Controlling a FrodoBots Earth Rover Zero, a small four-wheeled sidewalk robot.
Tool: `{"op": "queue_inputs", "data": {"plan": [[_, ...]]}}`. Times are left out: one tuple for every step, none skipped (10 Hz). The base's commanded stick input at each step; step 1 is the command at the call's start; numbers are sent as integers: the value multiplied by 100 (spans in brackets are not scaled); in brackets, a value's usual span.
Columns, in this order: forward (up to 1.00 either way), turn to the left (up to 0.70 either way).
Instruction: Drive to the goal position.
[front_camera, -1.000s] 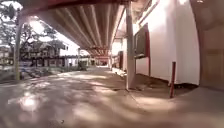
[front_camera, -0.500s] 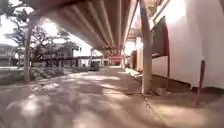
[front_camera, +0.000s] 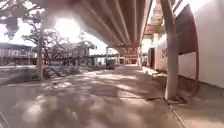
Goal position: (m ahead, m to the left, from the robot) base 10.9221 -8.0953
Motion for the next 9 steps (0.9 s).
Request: {"op": "queue_inputs", "data": {"plan": [[70,0],[70,0],[70,0],[70,0],[70,0],[70,-7],[70,-20],[70,-34],[70,-19]]}}
